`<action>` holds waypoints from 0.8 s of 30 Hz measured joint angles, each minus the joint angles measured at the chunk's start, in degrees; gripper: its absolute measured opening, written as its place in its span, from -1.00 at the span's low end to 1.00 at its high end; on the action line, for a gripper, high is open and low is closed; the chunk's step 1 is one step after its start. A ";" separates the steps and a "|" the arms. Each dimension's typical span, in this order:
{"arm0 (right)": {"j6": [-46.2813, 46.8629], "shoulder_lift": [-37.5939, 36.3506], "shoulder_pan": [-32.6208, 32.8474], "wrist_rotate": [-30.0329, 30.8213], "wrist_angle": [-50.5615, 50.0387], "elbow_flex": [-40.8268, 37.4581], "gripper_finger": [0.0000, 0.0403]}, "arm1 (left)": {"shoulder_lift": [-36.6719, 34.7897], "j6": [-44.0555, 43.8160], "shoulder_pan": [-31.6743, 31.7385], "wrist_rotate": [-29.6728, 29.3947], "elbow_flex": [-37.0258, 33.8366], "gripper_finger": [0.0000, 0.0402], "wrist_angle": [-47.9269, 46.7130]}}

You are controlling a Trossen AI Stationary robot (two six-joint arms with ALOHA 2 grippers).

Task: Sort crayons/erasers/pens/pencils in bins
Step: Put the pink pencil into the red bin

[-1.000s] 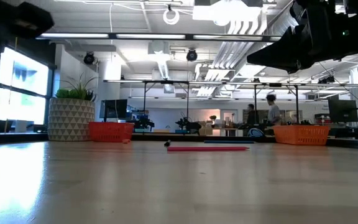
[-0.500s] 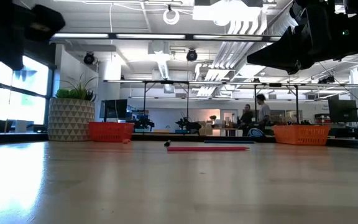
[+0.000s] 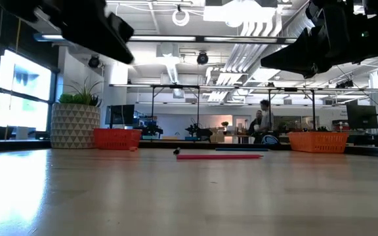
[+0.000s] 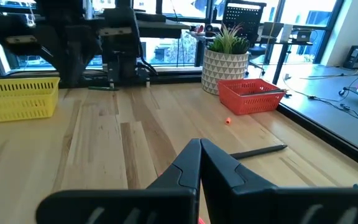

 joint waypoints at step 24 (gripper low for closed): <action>0.00 0.00 -0.46 -0.03 -0.07 0.02 -1.00 | 23.07 6.66 12.88 12.13 7.06 -0.30 16.99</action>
